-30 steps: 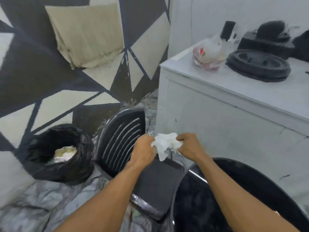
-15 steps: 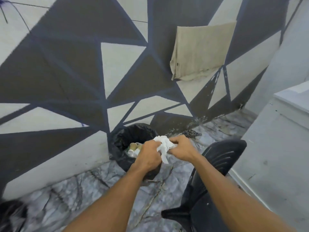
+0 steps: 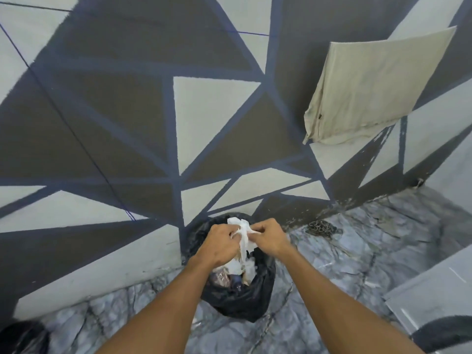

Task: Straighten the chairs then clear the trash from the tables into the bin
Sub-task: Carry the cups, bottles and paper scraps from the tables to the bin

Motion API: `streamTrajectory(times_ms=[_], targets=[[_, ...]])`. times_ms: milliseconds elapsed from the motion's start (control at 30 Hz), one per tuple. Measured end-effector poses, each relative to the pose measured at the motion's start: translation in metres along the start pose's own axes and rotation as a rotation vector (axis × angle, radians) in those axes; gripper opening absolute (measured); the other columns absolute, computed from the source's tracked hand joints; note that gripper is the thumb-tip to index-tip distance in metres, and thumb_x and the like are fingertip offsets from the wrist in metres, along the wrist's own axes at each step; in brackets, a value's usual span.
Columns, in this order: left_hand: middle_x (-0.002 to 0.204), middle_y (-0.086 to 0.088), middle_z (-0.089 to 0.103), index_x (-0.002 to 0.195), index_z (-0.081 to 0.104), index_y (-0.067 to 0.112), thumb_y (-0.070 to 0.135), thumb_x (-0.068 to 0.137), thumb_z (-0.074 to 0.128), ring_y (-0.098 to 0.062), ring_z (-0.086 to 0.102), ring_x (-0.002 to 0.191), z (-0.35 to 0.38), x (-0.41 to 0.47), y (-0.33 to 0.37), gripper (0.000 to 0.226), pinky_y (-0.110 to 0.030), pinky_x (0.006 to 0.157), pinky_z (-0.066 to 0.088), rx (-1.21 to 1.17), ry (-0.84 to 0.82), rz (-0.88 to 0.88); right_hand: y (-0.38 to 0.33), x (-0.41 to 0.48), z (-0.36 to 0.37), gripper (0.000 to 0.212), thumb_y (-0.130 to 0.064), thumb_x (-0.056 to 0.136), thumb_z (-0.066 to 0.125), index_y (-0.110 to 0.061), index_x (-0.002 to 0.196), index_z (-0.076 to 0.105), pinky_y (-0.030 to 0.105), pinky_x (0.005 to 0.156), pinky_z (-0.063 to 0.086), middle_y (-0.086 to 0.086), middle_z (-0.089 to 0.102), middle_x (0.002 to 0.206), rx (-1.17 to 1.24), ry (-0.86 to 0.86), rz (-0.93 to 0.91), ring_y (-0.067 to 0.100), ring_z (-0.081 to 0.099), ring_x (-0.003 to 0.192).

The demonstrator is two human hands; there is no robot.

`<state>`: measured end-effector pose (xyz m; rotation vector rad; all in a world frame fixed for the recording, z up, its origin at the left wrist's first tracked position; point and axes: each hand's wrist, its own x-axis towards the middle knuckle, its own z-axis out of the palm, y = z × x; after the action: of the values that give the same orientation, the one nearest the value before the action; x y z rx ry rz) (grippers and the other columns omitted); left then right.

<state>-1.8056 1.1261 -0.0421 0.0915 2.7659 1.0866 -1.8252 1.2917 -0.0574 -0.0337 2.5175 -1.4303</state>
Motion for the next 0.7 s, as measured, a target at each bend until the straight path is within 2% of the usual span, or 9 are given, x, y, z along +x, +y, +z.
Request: streamTrajectory(times_ms=[133,167,200,233,300,367,467,600,700], targets=[[0.102,-0.008,0.072,0.102,0.073,0.004,0.012,0.093,0.055,-0.025,0.066,0.092,-0.002,0.066,-0.034,0.021,-0.028,0.08,0.052,0.005,0.006,-0.023,0.0,0.063,0.008,0.03,-0.023,0.086,0.068,0.004,0.072,0.066,0.031,0.06,0.047,0.004,0.062,0.06,0.045,-0.039,0.114,0.018,0.054,0.051],[0.097,-0.006,0.072,0.097,0.074,0.005,0.011,0.092,0.058,-0.024,0.066,0.089,0.001,0.082,-0.044,0.018,-0.024,0.076,0.048,0.004,0.001,-0.028,0.003,0.078,0.011,0.037,-0.031,0.088,0.066,0.003,0.076,0.069,0.04,0.079,0.055,0.009,0.07,0.068,0.073,-0.036,0.164,0.025,0.063,0.06],[0.091,-0.004,0.071,0.091,0.074,0.006,0.011,0.091,0.059,-0.025,0.065,0.085,0.004,0.097,-0.054,0.016,-0.021,0.072,0.044,0.003,0.0,-0.023,0.008,0.092,0.015,0.042,-0.035,0.091,0.063,0.001,0.07,0.068,0.038,0.069,0.053,0.007,0.07,0.066,0.087,-0.028,0.206,0.025,0.064,0.059],[0.088,-0.003,0.071,0.089,0.075,0.007,0.01,0.09,0.059,-0.025,0.065,0.083,0.006,0.111,-0.062,0.016,-0.02,0.071,0.043,0.004,-0.006,-0.024,0.014,0.106,0.018,0.045,-0.032,0.093,0.061,-0.005,0.058,0.06,0.03,0.063,0.037,0.001,0.061,0.054,0.093,-0.02,0.229,0.019,0.054,0.049],[0.098,-0.004,0.073,0.101,0.076,0.006,0.01,0.09,0.062,-0.024,0.067,0.091,0.007,0.136,-0.075,0.018,-0.019,0.077,0.046,0.022,-0.041,-0.022,0.026,0.134,0.028,0.035,-0.016,0.093,0.062,-0.015,0.058,0.063,0.027,0.061,0.04,-0.006,0.055,0.051,0.069,0.002,0.242,0.008,0.043,0.05],[0.104,-0.006,0.074,0.105,0.076,0.007,0.009,0.087,0.063,-0.022,0.068,0.092,0.009,0.159,-0.09,0.022,-0.024,0.081,0.051,0.055,-0.063,-0.025,0.033,0.153,0.041,0.019,-0.003,0.087,0.065,-0.014,0.092,0.078,0.016,0.062,0.046,0.001,0.072,0.078,0.046,-0.008,0.255,0.008,0.058,0.069],[0.095,-0.005,0.075,0.096,0.077,0.014,0.007,0.08,0.063,-0.023,0.068,0.084,0.017,0.187,-0.115,0.022,-0.032,0.076,0.056,0.094,-0.112,-0.035,0.045,0.178,0.063,0.041,0.001,0.079,0.073,-0.014,0.116,0.07,0.02,0.074,0.054,0.006,0.072,0.091,0.061,-0.006,0.279,0.014,0.065,0.083],[0.104,-0.003,0.075,0.105,0.075,0.016,0.007,0.08,0.064,-0.02,0.069,0.091,0.032,0.202,-0.146,0.029,-0.033,0.082,0.057,0.06,-0.164,-0.126,0.07,0.199,0.089,0.036,0.0,0.076,0.077,-0.008,0.111,0.073,0.029,0.087,0.055,0.01,0.074,0.097,0.08,0.021,0.394,0.012,0.065,0.086],[0.106,-0.004,0.074,0.107,0.074,0.016,0.016,0.081,0.064,-0.022,0.068,0.093,0.051,0.211,-0.172,0.028,-0.036,0.083,0.057,0.067,-0.202,-0.19,0.095,0.218,0.107,0.026,0.0,0.077,0.078,-0.002,0.103,0.075,0.019,0.077,0.049,0.013,0.074,0.095,0.102,0.0,0.48,0.012,0.064,0.085]])
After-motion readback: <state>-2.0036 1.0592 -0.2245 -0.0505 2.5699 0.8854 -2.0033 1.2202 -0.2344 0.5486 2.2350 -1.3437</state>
